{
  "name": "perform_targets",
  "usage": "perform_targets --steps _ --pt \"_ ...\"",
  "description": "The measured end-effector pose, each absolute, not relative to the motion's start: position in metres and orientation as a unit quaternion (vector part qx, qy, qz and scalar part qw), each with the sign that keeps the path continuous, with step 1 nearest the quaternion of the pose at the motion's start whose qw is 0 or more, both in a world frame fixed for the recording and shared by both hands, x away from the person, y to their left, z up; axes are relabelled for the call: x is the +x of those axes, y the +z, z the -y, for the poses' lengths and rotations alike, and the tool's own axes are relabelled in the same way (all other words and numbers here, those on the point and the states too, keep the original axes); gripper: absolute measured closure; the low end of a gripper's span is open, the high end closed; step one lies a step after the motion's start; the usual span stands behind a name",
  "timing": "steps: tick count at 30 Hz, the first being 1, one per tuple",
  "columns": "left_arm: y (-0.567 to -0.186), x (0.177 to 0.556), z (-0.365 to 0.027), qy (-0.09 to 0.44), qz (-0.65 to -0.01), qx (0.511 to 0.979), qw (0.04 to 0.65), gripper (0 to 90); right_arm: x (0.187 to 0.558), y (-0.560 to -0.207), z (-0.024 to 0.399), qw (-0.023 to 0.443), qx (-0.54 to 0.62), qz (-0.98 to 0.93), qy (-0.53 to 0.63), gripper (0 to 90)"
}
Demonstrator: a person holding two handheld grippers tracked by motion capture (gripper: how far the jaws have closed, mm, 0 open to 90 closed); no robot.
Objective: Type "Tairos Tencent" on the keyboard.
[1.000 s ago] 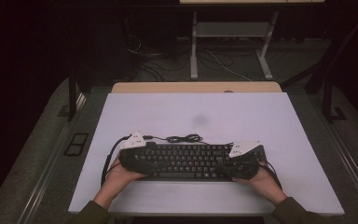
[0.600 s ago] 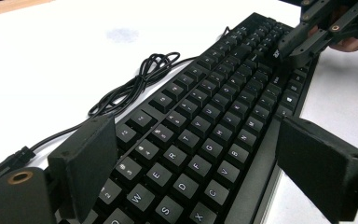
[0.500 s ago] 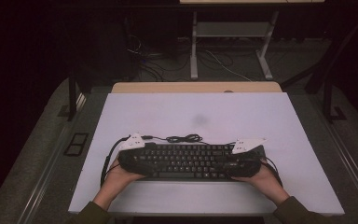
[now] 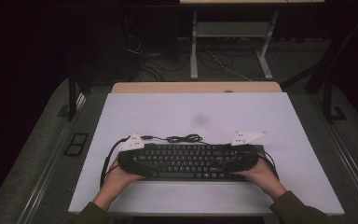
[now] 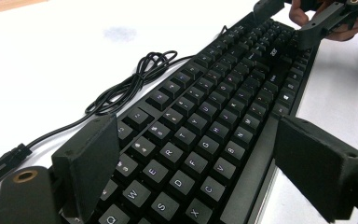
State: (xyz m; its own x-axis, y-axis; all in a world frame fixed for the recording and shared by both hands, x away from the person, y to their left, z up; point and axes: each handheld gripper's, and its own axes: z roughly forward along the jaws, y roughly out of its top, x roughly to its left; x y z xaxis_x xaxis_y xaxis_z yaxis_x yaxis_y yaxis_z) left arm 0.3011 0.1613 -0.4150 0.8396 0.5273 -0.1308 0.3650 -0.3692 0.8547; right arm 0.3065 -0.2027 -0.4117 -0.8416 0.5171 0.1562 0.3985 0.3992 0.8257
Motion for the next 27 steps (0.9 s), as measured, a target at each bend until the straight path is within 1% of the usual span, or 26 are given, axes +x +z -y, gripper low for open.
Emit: perform_targets --steps 10,15,22,27 --pt "-0.414 0.302 -0.165 0.089 -0.275 0.82 0.493 15.5 0.313 -0.41 0.195 0.06 0.272 -0.831 0.481 33.6" --pt "-0.412 0.303 -0.17 0.097 -0.276 0.819 0.495 19.9 0.316 -0.408 0.191 0.059 0.272 -0.83 0.484 33.6" --pt "-0.414 0.3 -0.183 0.102 -0.278 0.816 0.496 31.8 0.321 -0.407 0.188 0.059 0.27 -0.828 0.488 33.6" --pt "-0.416 0.299 -0.187 0.108 -0.278 0.819 0.491 50.6 0.321 -0.408 0.188 0.059 0.27 -0.827 0.489 33.6"
